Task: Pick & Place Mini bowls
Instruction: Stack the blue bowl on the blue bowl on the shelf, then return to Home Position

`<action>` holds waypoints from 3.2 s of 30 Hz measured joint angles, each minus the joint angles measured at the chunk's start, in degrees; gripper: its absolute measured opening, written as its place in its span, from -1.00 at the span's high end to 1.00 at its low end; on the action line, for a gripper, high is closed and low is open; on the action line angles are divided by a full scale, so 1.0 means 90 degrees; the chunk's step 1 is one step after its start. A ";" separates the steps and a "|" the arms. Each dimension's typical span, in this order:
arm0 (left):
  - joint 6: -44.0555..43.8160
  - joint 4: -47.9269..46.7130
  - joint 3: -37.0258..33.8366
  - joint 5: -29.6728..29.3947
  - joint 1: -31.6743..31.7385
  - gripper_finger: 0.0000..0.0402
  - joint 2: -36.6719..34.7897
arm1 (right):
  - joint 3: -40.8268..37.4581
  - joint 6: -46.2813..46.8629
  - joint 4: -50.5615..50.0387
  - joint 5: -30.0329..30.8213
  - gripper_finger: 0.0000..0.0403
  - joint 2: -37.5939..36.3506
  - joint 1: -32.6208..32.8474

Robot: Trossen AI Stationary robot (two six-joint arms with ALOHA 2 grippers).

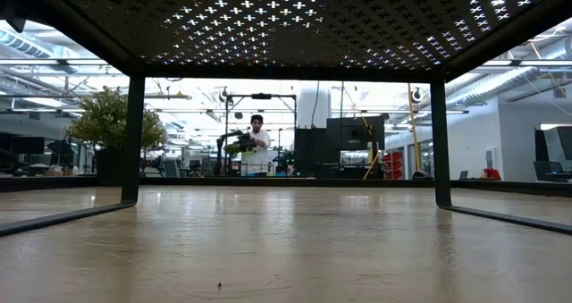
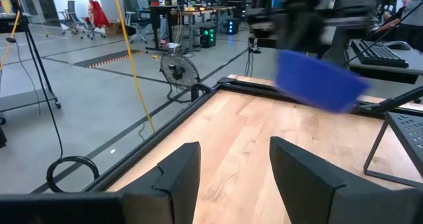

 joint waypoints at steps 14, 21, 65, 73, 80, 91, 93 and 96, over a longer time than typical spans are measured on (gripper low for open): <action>-0.0002 0.0006 0.0001 -0.0002 0.0001 0.15 0.0002 | 0.0002 0.0861 -0.0321 0.0015 1.00 -0.0608 0.2355; -0.0030 0.0009 0.0001 0.0000 -0.0001 0.22 0.0001 | 0.0356 0.1455 -0.0536 0.0038 1.00 -0.0480 0.3119; 0.0526 -0.0706 0.0006 -0.0002 -0.0011 0.06 -0.0065 | 0.0393 0.2259 -0.1554 -0.1764 0.18 -0.3297 0.3080; 0.0038 -0.1861 -0.0006 0.0660 -0.0031 0.13 -0.0616 | -0.1919 0.0388 -0.1157 0.0075 0.20 -0.5468 0.3422; -0.0133 -0.1463 -0.0617 0.1178 -0.0171 0.20 -0.1499 | -0.4995 -0.0674 0.1803 -0.0030 0.20 -0.7032 0.3341; -0.0704 -0.0770 -0.1970 0.1615 -0.0212 0.23 -0.2893 | -0.7501 -0.0793 0.4318 0.0043 0.21 -0.8285 0.3073; -0.0686 -0.0570 -0.2058 0.1735 -0.0216 0.22 -0.2991 | -0.7678 -0.0799 0.4466 0.0054 0.20 -0.8375 0.3070; -0.0571 -0.0409 -0.2060 0.2028 -0.0251 0.18 -0.3009 | -0.7889 -0.0798 0.4545 0.0043 0.19 -0.8401 0.3070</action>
